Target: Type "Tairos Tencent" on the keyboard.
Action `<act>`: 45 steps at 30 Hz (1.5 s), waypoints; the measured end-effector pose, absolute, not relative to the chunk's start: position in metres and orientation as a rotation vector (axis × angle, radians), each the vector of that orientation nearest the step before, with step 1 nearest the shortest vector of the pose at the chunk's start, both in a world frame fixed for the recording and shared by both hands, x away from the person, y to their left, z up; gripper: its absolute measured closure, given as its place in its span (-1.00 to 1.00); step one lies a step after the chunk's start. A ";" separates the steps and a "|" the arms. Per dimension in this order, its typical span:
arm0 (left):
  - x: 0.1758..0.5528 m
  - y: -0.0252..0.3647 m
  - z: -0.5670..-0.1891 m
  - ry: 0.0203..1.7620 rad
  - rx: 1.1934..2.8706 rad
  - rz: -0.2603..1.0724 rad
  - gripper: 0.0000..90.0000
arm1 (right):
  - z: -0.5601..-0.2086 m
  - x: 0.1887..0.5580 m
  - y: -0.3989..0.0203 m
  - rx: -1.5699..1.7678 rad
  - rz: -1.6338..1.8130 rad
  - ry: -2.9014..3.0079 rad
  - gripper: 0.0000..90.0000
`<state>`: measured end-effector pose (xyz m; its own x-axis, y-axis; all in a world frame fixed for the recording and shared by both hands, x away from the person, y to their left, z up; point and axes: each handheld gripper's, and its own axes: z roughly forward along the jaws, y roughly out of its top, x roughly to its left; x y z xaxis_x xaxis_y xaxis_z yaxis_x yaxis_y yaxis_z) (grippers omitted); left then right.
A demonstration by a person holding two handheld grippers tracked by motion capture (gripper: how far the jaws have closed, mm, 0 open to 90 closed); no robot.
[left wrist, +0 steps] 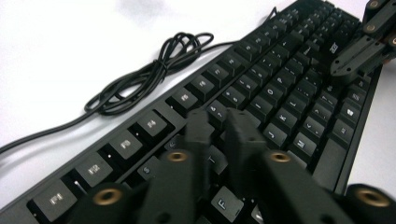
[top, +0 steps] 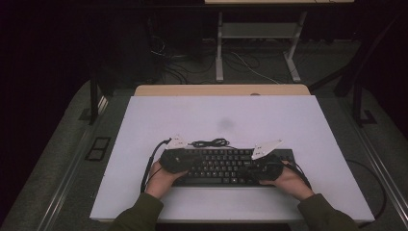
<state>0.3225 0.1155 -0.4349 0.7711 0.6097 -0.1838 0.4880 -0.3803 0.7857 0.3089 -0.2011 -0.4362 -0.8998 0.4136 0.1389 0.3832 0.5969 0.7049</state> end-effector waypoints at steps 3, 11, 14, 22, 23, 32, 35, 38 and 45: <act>0.323 0.115 -0.435 0.821 2.064 0.165 0.98 | -0.436 0.309 -0.201 0.691 1.208 2.772 0.99; 0.323 0.112 -0.436 0.823 2.104 0.163 0.98 | -0.436 0.309 -0.201 0.688 1.208 2.771 0.98; 0.323 0.111 -0.436 0.820 2.109 0.161 0.98 | -0.436 0.309 -0.201 0.688 1.207 2.771 0.99; 0.323 0.111 -0.436 0.821 2.111 0.157 0.98 | -0.436 0.308 -0.201 0.687 1.206 2.770 0.99; 0.323 0.111 -0.436 0.822 2.111 0.155 0.98 | -0.436 0.308 -0.201 0.687 1.206 2.770 0.99; 0.323 0.109 -0.438 0.824 2.121 0.150 0.98 | -0.436 0.308 -0.201 0.686 1.206 2.770 0.99; 0.323 0.109 -0.437 0.809 2.139 0.160 0.99 | -0.436 0.308 -0.201 0.685 1.205 2.770 0.99; 0.323 0.109 -0.437 0.808 2.142 0.159 0.99 | -0.436 0.308 -0.201 0.685 1.205 2.770 0.99; 0.322 0.111 -0.435 0.809 2.121 0.144 0.98 | -0.436 0.308 -0.201 0.685 1.203 2.769 0.99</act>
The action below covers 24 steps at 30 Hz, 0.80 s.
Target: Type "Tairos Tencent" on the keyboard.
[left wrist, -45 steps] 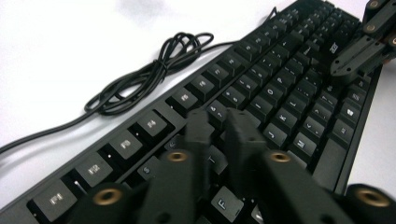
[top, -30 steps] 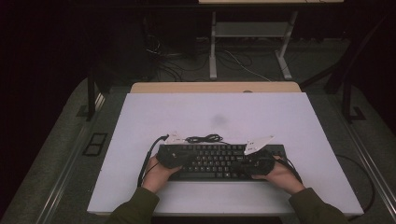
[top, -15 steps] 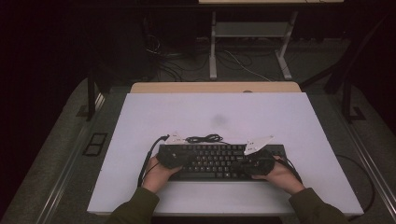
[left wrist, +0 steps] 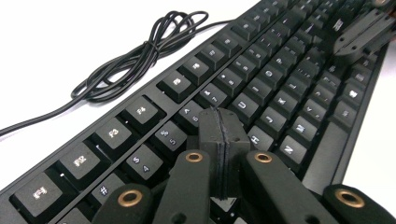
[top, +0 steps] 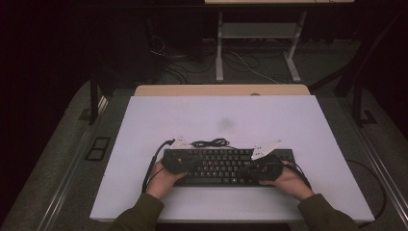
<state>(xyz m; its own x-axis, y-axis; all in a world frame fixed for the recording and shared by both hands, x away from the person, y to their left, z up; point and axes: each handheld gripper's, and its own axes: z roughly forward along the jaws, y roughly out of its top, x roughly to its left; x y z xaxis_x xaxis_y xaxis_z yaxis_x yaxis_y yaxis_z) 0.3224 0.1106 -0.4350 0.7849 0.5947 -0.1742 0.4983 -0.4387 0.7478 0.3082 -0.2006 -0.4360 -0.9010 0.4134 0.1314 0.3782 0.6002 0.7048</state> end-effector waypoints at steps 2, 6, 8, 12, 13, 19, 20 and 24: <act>0.322 0.111 -0.433 0.799 2.124 0.154 0.98 | -0.436 0.308 -0.201 0.686 1.203 2.769 0.99; 0.321 0.112 -0.432 0.798 2.117 0.153 0.98 | -0.436 0.308 -0.201 0.686 1.203 2.769 0.99; 0.321 0.113 -0.431 0.797 2.114 0.154 0.94 | -0.436 0.308 -0.201 0.687 1.201 2.769 0.99; 0.320 0.114 -0.431 0.801 2.103 0.169 0.73 | -0.436 0.308 -0.201 0.685 1.203 2.769 0.99; 0.320 0.115 -0.430 0.805 2.098 0.166 0.69 | -0.436 0.308 -0.201 0.686 1.203 2.769 0.99; 0.318 0.116 -0.429 0.800 2.088 0.178 0.29 | -0.434 0.310 -0.204 0.708 1.258 2.751 0.98; 0.318 0.116 -0.429 0.801 2.085 0.177 0.22 | -0.432 0.310 -0.206 0.720 1.289 2.741 0.98; 0.317 0.116 -0.429 0.793 2.075 0.176 -0.02 | -0.430 0.311 -0.208 0.736 1.327 2.726 0.97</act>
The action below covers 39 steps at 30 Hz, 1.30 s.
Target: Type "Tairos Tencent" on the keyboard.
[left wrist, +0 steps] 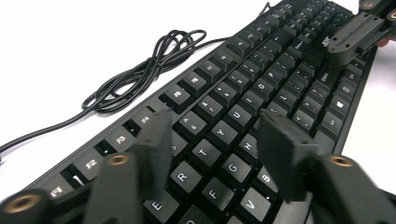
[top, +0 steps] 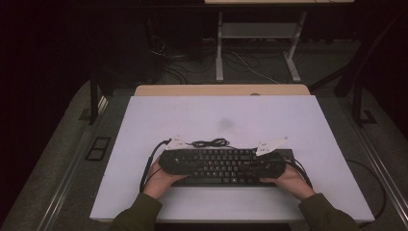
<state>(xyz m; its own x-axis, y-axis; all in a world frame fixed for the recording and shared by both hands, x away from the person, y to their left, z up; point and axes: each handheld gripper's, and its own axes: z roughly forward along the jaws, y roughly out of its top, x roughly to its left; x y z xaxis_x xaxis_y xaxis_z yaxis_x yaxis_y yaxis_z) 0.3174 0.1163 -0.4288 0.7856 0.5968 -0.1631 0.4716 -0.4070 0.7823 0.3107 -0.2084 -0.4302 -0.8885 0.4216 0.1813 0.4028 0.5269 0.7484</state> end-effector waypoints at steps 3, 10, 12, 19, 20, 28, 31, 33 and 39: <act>0.316 0.116 -0.429 0.793 2.070 0.179 -0.18 | -0.430 0.311 -0.209 0.738 1.341 2.721 0.84; 0.315 0.120 -0.430 0.795 2.044 0.179 -0.46 | -0.432 0.313 -0.206 0.774 1.361 2.700 0.18; 0.314 0.121 -0.430 0.795 2.041 0.186 -0.51 | -0.432 0.313 -0.205 0.786 1.366 2.690 0.02; 0.312 0.124 -0.429 0.793 2.030 0.198 -0.56 | -0.432 0.315 -0.203 0.807 1.384 2.634 -0.25; 0.311 0.125 -0.429 0.794 2.031 0.199 -0.56 | -0.432 0.316 -0.203 0.808 1.387 2.630 -0.26; 0.308 0.130 -0.430 0.808 2.013 0.205 -0.55 | -0.432 0.318 -0.200 0.815 1.399 2.621 -0.30; 0.307 0.133 -0.430 0.816 2.013 0.210 -0.55 | -0.432 0.319 -0.200 0.819 1.408 2.616 -0.30; 0.306 0.134 -0.430 0.820 2.010 0.212 -0.55 | -0.432 0.320 -0.199 0.817 1.414 2.612 -0.30; 0.303 0.140 -0.430 0.831 2.002 0.223 -0.54 | -0.431 0.323 -0.195 0.808 1.416 2.616 -0.32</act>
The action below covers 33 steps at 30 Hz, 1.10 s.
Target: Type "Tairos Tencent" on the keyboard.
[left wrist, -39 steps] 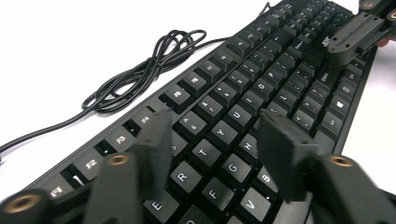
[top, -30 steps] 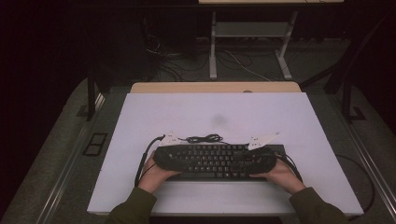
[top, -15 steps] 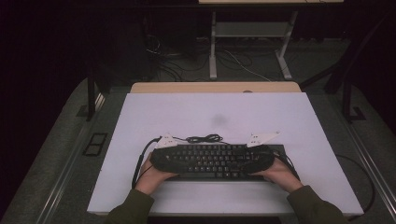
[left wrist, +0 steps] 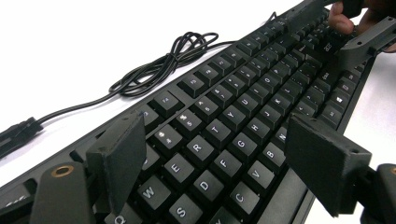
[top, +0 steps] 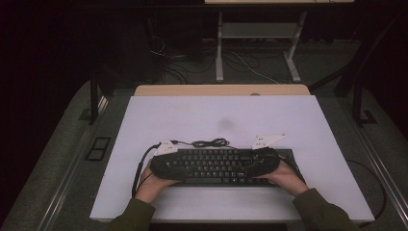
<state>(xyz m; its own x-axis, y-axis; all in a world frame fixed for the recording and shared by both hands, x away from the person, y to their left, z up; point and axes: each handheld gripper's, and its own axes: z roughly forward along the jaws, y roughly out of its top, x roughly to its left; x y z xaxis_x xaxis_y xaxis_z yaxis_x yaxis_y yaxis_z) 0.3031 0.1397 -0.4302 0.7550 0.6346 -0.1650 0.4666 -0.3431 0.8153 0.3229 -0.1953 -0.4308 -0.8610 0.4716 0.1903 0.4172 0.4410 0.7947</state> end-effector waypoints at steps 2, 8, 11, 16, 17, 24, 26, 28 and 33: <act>0.302 0.142 -0.430 0.840 1.999 0.227 -0.54 | -0.431 0.324 -0.194 0.807 1.417 2.615 -0.32; 0.299 0.147 -0.430 0.853 1.992 0.242 -0.52 | -0.431 0.327 -0.190 0.796 1.420 2.620 -0.32; 0.298 0.149 -0.430 0.861 1.990 0.250 -0.52 | -0.431 0.328 -0.188 0.793 1.420 2.623 -0.32; 0.296 0.154 -0.430 0.873 1.985 0.262 -0.50 | -0.431 0.330 -0.185 0.787 1.423 2.625 -0.32; 0.295 0.155 -0.430 0.872 1.989 0.268 -0.49 | -0.431 0.330 -0.185 0.784 1.422 2.627 -0.32; 0.292 0.161 -0.430 0.886 1.981 0.296 -0.27 | -0.431 0.333 -0.180 0.778 1.432 2.629 -0.32; 0.291 0.163 -0.429 0.886 1.979 0.304 -0.14 | -0.431 0.333 -0.180 0.775 1.432 2.631 -0.32; 0.291 0.165 -0.429 0.890 1.984 0.310 0.01 | -0.431 0.333 -0.179 0.773 1.433 2.632 -0.32; 0.290 0.169 -0.430 0.895 1.995 0.312 0.41 | -0.430 0.335 -0.177 0.769 1.440 2.633 -0.32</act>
<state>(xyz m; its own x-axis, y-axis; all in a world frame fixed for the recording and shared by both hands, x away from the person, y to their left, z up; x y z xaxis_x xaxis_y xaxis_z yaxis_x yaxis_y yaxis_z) 0.2897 0.1694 -0.4296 0.7059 0.6978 -0.1217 0.4708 -0.3338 0.8167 0.3349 -0.1771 -0.4305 -0.8757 0.4424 0.1934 0.4015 0.4448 0.8006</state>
